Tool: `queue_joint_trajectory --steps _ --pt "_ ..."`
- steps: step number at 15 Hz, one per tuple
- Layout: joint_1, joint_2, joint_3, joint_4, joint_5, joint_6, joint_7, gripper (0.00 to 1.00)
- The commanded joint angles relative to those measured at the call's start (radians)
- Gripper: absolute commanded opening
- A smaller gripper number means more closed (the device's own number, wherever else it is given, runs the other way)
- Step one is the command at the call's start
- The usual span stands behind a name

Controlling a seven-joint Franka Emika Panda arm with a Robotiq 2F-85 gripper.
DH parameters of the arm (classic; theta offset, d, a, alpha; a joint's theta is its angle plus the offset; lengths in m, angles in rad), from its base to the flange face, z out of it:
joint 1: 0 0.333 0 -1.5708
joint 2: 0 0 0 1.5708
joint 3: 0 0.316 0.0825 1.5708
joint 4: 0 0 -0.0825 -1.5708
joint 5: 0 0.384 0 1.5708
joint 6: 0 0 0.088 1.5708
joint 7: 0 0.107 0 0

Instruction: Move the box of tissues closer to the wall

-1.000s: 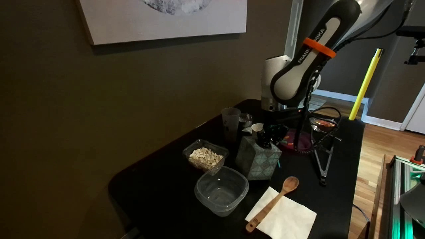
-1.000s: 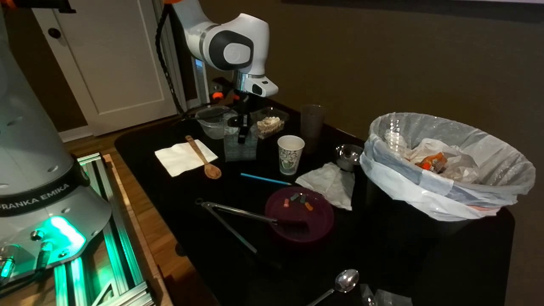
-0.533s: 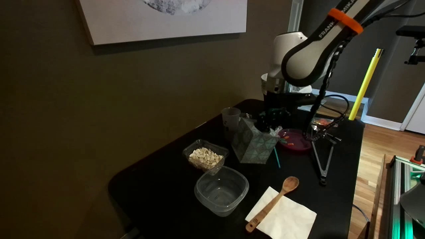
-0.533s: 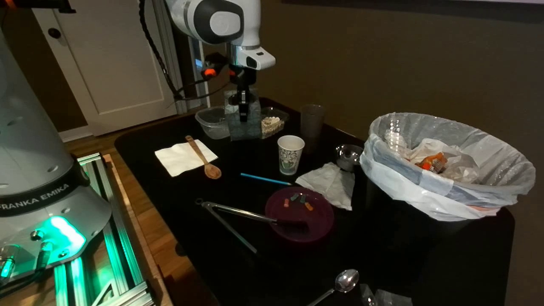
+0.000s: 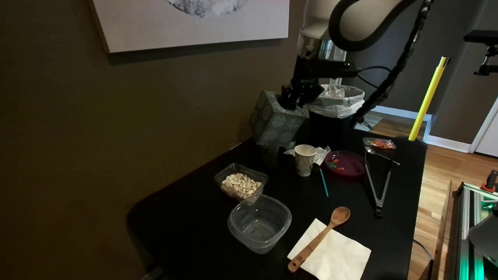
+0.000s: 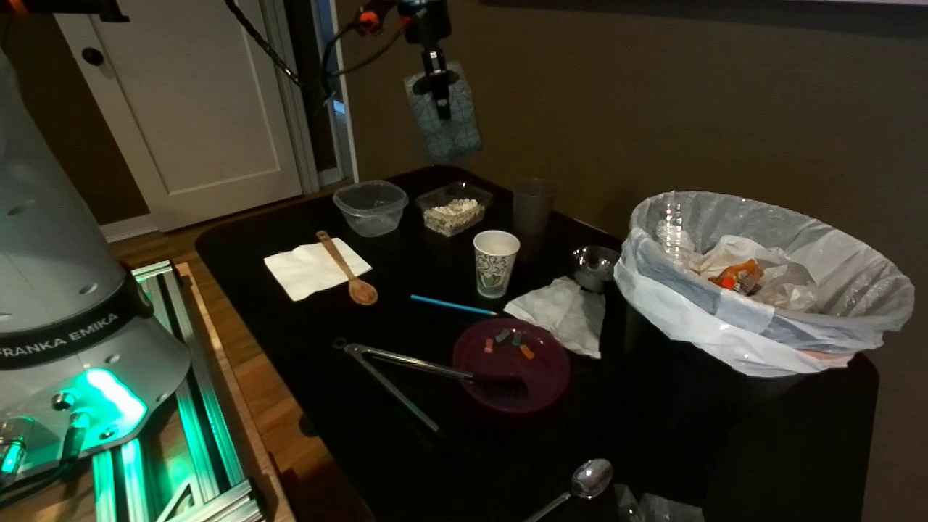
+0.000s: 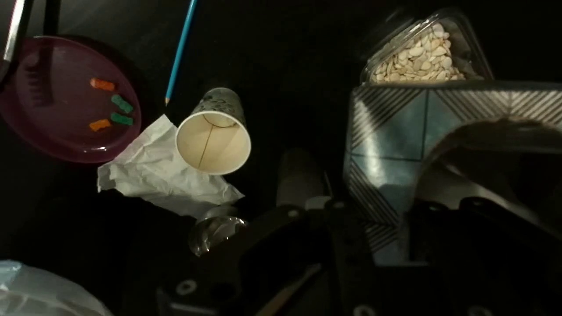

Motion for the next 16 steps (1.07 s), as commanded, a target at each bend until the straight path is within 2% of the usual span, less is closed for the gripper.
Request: queue_joint_trajectory --steps 1,6,7,8,10,12,15,16 --pt "-0.009 0.003 0.017 0.034 0.004 -0.029 -0.003 0.06" --pt "-0.015 0.004 0.016 0.017 0.004 -0.024 -0.004 0.06" --pt "-0.016 0.004 0.016 0.015 0.004 -0.024 -0.004 0.01" --pt "-0.022 0.002 0.021 0.025 -0.036 -0.012 0.035 0.01" --pt "-0.030 0.013 0.033 0.092 -0.152 -0.038 0.059 0.01" --pt "-0.023 0.059 0.047 0.216 -0.259 -0.114 0.012 0.01" --pt "0.003 0.135 0.068 0.416 -0.340 -0.241 -0.090 0.01" --pt "0.021 0.163 0.072 0.482 -0.325 -0.268 -0.157 0.01"
